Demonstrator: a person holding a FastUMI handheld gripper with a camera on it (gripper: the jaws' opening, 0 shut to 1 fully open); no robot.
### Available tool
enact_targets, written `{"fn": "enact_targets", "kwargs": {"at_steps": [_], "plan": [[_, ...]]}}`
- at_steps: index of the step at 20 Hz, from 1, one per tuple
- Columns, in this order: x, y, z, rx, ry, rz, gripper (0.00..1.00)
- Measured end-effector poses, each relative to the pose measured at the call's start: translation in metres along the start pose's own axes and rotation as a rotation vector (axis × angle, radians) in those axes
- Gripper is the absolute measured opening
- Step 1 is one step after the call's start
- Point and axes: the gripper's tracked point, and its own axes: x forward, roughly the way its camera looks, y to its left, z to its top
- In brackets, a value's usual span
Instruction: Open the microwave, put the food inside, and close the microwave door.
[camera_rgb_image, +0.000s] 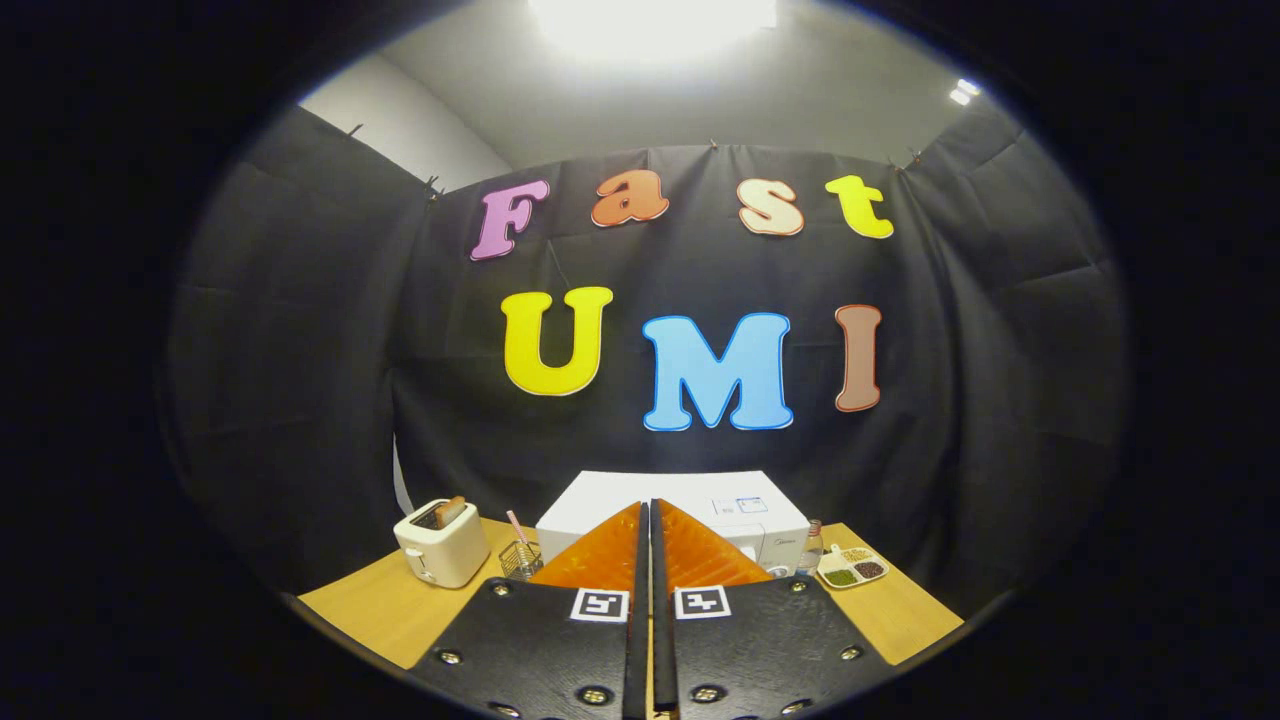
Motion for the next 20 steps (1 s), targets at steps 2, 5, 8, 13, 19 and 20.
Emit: {"fn": "enact_targets", "kwargs": {"at_steps": [2, 5, 8, 13, 19, 20], "plan": [[-0.005, -0.007, 0.008, 0.017, -0.009, -0.037, 0.03], [-0.011, 0.004, 0.005, 0.013, 0.016, -0.024, 0.38], [-0.017, -0.012, 0.005, -0.072, 0.005, -0.124, 0.98], [-0.019, 0.004, -0.002, -0.077, -0.027, -0.100, 0.97], [-0.016, -0.005, -0.014, -0.057, -0.007, -0.093, 0.97], [-0.017, -0.006, -0.016, -0.052, -0.004, -0.092, 0.97]]}}
